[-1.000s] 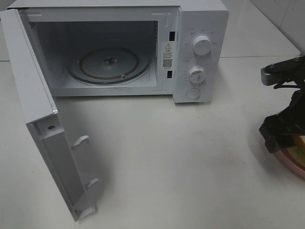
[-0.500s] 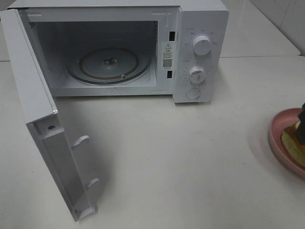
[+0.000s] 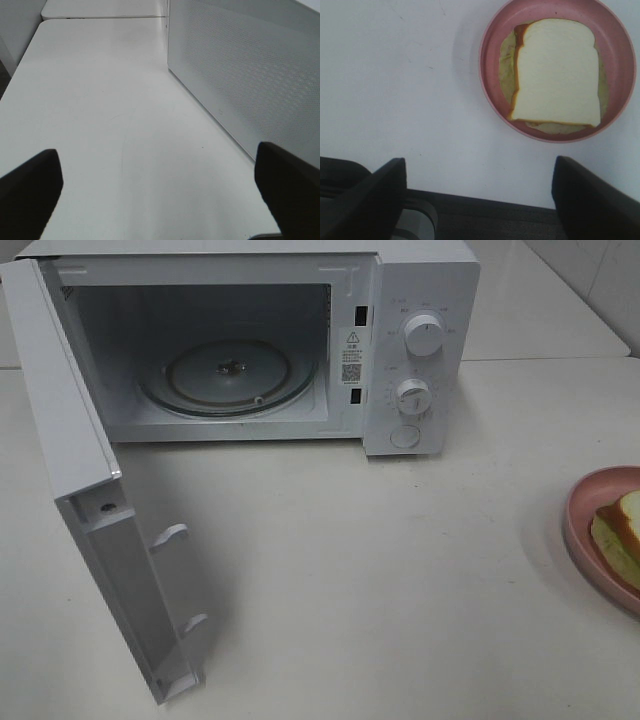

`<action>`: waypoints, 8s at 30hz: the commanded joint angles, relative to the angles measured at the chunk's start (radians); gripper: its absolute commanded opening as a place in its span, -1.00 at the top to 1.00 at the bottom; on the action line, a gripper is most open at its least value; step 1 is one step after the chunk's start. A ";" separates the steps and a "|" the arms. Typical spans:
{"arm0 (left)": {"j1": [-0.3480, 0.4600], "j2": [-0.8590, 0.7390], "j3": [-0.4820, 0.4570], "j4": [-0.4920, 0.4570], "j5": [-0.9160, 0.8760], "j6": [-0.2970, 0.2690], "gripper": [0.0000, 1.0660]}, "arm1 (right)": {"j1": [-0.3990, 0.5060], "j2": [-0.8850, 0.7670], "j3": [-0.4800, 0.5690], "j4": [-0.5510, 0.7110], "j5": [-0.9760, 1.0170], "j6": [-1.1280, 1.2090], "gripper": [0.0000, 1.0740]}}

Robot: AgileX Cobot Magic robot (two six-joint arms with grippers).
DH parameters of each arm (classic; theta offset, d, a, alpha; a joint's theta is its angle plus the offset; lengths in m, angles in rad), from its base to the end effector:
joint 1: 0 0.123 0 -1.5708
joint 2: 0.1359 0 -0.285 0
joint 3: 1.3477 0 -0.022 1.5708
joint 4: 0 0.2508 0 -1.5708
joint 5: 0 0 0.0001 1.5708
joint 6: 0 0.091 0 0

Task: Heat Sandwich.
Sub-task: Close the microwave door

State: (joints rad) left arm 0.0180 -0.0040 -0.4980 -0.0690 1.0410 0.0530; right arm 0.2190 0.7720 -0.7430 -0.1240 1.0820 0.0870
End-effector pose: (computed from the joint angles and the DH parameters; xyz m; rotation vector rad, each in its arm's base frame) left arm -0.0044 -0.0055 0.2785 0.0378 2.0205 -0.0373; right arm 0.1202 0.0166 0.3070 -0.2058 2.5743 -0.0504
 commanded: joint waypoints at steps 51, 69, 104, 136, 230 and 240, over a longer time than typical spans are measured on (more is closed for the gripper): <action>-0.006 -0.020 0.004 0.000 -0.004 -0.003 -0.87 | -0.220 -0.802 0.238 0.078 -0.045 -0.033 -0.42; -0.006 -0.020 0.004 0.000 -0.004 -0.003 -0.87 | -0.220 -0.802 0.238 0.080 -0.045 -0.036 -0.42; -0.006 -0.020 0.004 -0.003 -0.005 -0.011 -0.87 | -0.220 -0.802 0.238 0.080 -0.045 -0.035 -0.41; -0.006 0.487 0.010 0.020 -0.529 -0.010 1.00 | -0.220 -0.802 0.238 0.080 -0.045 -0.035 -0.41; -0.697 1.879 -0.385 -0.251 -1.768 0.115 1.00 | -0.220 -0.802 0.238 0.080 -0.045 -0.035 -0.40; -0.709 1.968 -0.551 -0.254 -1.675 0.128 1.00 | -0.220 -0.802 0.238 0.080 -0.045 -0.035 -0.40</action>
State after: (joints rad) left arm -0.6960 1.9530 -1.0150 -0.3050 -0.6250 0.1810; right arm 0.0070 -0.0040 -0.5060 -0.0490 1.0490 0.0550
